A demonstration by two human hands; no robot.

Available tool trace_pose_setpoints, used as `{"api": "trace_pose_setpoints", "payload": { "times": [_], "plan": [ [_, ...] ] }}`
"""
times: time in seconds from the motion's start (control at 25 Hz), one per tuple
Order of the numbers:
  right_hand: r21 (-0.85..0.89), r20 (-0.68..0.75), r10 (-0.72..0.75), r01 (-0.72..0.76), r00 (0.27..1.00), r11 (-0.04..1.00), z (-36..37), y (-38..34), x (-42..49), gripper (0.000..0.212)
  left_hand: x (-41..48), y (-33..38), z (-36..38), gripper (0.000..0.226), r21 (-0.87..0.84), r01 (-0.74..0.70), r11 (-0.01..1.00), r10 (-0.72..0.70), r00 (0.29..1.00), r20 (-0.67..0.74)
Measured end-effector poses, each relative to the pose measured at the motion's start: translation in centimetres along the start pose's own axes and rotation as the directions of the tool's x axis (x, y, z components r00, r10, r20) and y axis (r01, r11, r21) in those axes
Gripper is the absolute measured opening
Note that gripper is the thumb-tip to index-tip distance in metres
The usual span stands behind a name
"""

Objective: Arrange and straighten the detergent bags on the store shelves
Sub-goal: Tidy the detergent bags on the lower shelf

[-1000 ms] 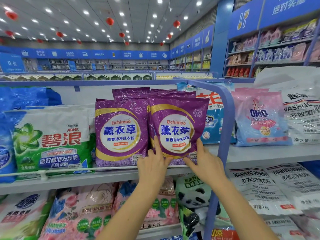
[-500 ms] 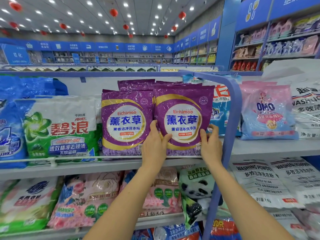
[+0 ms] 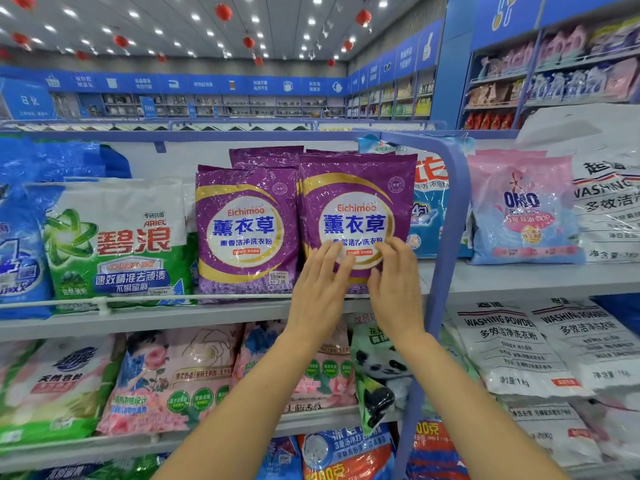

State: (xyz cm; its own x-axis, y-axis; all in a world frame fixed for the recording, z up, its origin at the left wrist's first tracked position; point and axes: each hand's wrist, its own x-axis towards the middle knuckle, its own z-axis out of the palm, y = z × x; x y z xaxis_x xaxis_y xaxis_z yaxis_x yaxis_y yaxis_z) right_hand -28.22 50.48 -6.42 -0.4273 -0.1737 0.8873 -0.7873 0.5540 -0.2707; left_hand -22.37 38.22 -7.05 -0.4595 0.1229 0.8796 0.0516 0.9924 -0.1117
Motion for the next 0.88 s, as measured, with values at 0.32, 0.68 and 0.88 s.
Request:
{"api": "trace_pose_setpoints", "payload": {
  "times": [0.32, 0.68, 0.88],
  "plan": [
    [-0.061, 0.251, -0.075, 0.093, 0.965, 0.994, 1.1, 1.9, 0.0, 0.064, 0.3, -0.7, -0.1, 0.074, -0.049, 0.097, 0.994, -0.084, 0.972, 0.218],
    [-0.321, 0.249, -0.011, 0.093, 0.968, 0.943, 0.3, 0.1, -0.6, 0.067, 0.3, 1.1, -2.0, 0.059, 0.067, 0.064, 0.996, -0.084, 0.928, 0.364],
    [-0.314, 0.421, 0.063, 0.08, 0.905, 0.946, 0.4, 0.3, -0.1, 0.069, -0.1, 0.1, -3.0, 0.069, 0.141, -0.03, 0.99, -0.044, 0.868, 0.495]
  ]
}}
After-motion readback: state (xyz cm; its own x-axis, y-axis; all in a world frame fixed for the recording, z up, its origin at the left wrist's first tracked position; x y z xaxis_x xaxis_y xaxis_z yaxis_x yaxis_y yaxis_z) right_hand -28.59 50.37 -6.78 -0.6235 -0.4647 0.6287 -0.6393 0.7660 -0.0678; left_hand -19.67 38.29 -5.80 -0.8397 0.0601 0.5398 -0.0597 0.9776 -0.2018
